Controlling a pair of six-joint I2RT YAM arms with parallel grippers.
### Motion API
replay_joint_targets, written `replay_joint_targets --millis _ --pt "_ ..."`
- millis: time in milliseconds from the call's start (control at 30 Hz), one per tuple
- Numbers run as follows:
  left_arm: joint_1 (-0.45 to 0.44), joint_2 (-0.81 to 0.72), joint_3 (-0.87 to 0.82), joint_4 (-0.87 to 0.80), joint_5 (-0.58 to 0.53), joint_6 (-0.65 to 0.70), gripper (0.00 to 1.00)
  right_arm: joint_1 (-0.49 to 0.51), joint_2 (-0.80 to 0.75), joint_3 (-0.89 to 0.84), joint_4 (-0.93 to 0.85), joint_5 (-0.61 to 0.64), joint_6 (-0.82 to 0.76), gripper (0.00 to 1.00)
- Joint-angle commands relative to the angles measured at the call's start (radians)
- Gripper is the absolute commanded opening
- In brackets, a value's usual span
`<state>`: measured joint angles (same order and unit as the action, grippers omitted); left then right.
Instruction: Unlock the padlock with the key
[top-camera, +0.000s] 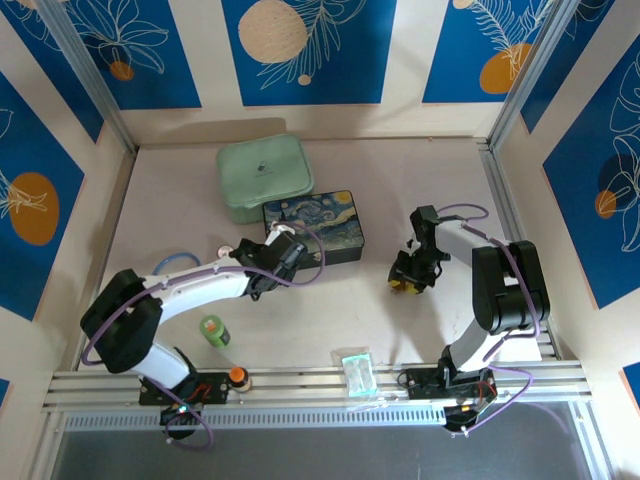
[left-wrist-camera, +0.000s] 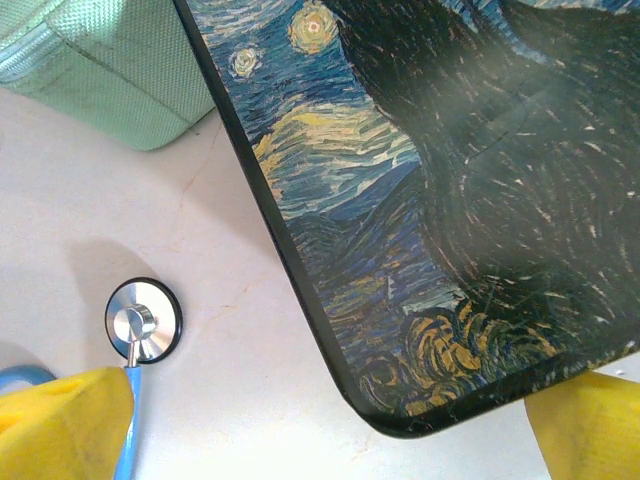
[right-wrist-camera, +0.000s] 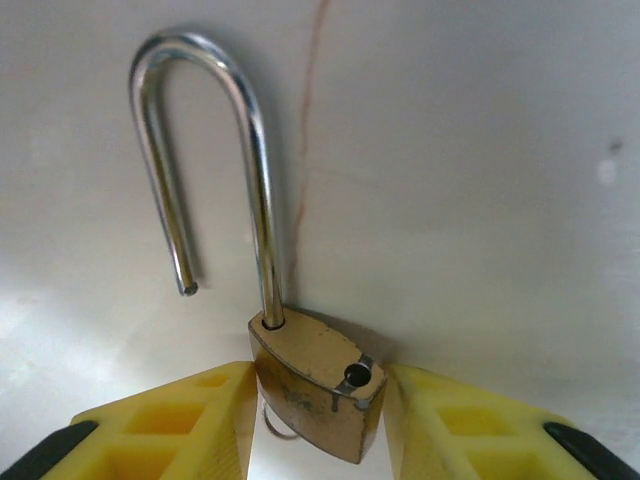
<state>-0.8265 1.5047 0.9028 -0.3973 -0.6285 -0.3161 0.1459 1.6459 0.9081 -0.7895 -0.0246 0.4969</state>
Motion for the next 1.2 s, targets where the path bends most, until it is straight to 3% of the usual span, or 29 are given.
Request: replay_joint_targets --millis 0,100,233,433,533,633,700,833,933,1100,1167 --pt "0.020 -0.054 -0.010 0.030 0.016 -0.011 0.99 -0.002 -0.029 0.015 -0.070 0.107 0.002 0.40" --pt "0.033 -0.098 -0.026 0.047 0.062 -0.019 0.99 0.008 -0.054 0.011 -0.045 0.078 -0.009 0.43" --pt "0.040 -0.166 -0.047 0.064 0.099 -0.023 1.00 0.018 -0.083 0.011 -0.010 0.030 -0.005 0.55" --pt "0.062 -0.296 -0.098 0.096 0.113 0.027 1.00 0.060 -0.196 0.020 -0.002 0.136 0.017 0.72" --pt "0.078 -0.367 -0.142 0.141 0.060 0.099 1.00 0.111 -0.317 -0.020 0.089 0.225 -0.023 0.81" --pt "0.116 -0.408 -0.185 0.213 0.030 0.183 0.99 0.122 -0.432 -0.092 0.252 0.250 -0.071 0.81" --pt "0.151 -0.429 -0.226 0.297 0.053 0.262 0.99 0.125 -0.495 -0.146 0.371 0.231 -0.130 0.79" --pt "0.280 -0.432 -0.264 0.363 0.047 0.298 1.00 0.121 -0.586 -0.203 0.506 0.279 -0.197 0.78" --pt "0.353 -0.457 -0.381 0.574 0.053 0.389 1.00 0.116 -0.613 -0.259 0.626 0.350 -0.255 0.82" --pt "0.491 -0.462 -0.540 0.822 0.225 0.408 1.00 0.084 -0.582 -0.369 0.845 0.500 -0.343 0.84" --pt "0.541 -0.422 -0.574 0.885 0.272 0.401 1.00 0.048 -0.578 -0.437 0.965 0.503 -0.356 0.84"
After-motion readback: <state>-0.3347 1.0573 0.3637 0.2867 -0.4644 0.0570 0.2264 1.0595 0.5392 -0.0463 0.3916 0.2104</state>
